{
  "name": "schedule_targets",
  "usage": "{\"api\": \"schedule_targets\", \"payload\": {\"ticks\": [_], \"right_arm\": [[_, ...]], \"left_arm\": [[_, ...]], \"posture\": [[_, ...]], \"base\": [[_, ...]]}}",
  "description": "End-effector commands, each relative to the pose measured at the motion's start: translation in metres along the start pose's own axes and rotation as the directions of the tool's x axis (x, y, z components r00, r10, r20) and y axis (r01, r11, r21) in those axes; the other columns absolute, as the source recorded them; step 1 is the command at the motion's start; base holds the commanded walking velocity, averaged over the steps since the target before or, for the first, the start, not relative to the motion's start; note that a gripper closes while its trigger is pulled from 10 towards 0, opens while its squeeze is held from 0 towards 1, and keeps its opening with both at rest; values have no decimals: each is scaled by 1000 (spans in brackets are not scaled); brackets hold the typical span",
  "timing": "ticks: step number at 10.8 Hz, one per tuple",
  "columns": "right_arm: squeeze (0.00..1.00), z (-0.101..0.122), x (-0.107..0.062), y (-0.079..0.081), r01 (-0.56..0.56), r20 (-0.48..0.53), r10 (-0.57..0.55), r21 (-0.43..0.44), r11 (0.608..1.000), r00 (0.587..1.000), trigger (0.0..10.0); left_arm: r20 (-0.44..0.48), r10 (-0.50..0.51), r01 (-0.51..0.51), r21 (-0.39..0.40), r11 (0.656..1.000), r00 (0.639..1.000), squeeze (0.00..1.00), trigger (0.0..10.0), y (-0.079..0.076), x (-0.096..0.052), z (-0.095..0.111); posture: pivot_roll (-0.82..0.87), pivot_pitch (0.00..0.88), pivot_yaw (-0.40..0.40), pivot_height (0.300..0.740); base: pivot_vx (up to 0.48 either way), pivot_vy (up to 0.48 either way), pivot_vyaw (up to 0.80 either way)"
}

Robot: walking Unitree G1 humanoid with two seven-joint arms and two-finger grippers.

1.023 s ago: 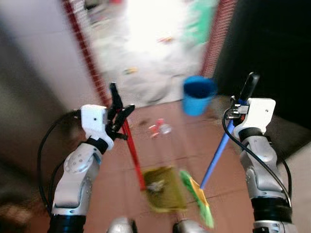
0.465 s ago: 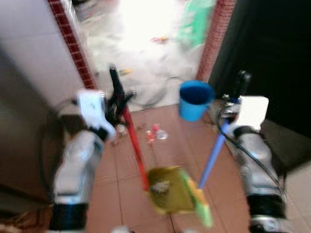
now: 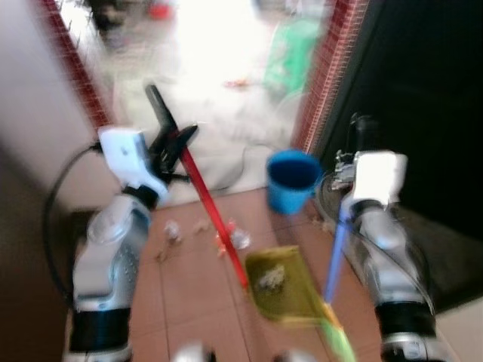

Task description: Sweep floor

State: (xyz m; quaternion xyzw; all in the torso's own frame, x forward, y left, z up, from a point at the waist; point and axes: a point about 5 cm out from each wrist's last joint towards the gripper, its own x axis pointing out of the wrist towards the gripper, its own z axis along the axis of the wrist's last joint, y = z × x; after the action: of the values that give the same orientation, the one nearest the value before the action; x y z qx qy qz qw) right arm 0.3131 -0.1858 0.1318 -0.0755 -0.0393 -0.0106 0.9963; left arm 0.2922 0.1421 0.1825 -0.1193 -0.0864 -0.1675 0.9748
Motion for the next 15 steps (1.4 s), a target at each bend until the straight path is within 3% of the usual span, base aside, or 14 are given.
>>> {"api": "schedule_targets", "payload": {"ticks": [1, 8, 11, 13, 14, 15], "right_arm": [[0, 5, 2, -8, 30, 22, -31, 12, 999, 999, 10000], [0, 0, 7, 1, -18, 4, 18, 5, 1000, 1000, 10000], [0, -2, 6, 5, -44, -2, 44, -8, 999, 999, 10000], [0, -2, 7, 6, -55, 0, 55, -11, 998, 998, 10000], [0, -2, 7, 6, -59, -1, 59, -14, 998, 998, 10000], [0, -2, 7, 6, -60, -1, 60, -16, 998, 998, 10000]], "left_arm": [[59, -48, 47, 9, 999, 997, 0, 10000, -13, 6, 14], [221, -28, 54, -111, 992, 975, 0, 10000, -17, 20, 59], [313, -11, 80, -208, 975, 950, 0, 10000, -19, 26, 88], [359, 29, 38, -177, 984, 933, 0, 10000, -10, 29, 102], [357, 111, -63, -143, 988, 927, 0, 10000, 5, 31, 101], [354, 127, -82, -139, 987, 926, 0, 10000, 7, 32, 101]], "posture": [[-83, 21, 42, 740], [-78, 13, 35, 740], [-78, 13, 30, 740], [-77, 12, 28, 740], [-79, 11, 27, 740], [-79, 11, 27, 740]], "base": [[480, 0, 0], [480, 0, 0], [480, 0, 0], [480, 0, 0], [480, 0, 0], [442, 0, 0]]}}
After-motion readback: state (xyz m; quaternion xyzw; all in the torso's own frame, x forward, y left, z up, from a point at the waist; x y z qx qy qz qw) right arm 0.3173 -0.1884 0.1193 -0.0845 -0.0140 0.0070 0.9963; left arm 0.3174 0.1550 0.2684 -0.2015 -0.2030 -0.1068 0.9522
